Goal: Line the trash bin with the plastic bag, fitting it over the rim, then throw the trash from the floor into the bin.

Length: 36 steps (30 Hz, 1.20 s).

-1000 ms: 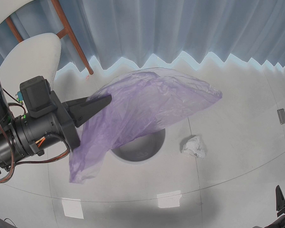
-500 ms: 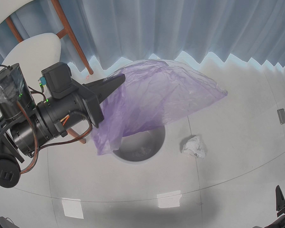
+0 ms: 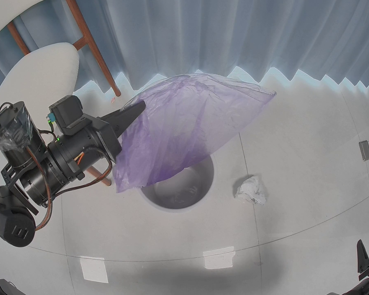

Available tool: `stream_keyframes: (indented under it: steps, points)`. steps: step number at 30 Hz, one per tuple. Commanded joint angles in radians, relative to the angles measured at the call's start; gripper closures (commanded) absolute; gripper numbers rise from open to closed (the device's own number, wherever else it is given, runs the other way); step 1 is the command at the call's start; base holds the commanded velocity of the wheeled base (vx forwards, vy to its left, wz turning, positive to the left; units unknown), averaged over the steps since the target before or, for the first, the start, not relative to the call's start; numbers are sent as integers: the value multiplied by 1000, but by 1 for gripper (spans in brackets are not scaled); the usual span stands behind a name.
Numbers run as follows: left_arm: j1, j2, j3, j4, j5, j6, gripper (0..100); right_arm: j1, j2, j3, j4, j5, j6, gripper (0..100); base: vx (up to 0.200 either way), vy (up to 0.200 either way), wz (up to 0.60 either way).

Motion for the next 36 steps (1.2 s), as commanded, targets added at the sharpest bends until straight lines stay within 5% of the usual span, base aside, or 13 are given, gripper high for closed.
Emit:
stream_keyframes:
  steps: [1, 13, 20, 36]
  points:
    - [25, 2, 55, -54, 1, -27, 100, 0, -17, 18, 0, 0, 0, 0, 0, 0, 0]
    - [63, 2, 293, -379, -2, -83, 100, 0, -17, 18, 0, 0, 0, 0, 0, 0, 0]
    - [104, -49, 352, -377, -8, -237, 100, 0, -17, 18, 0, 0, 0, 0, 0, 0, 0]
    - [104, -84, 316, -376, -16, -248, 100, 0, -17, 18, 0, 0, 0, 0, 0, 0, 0]
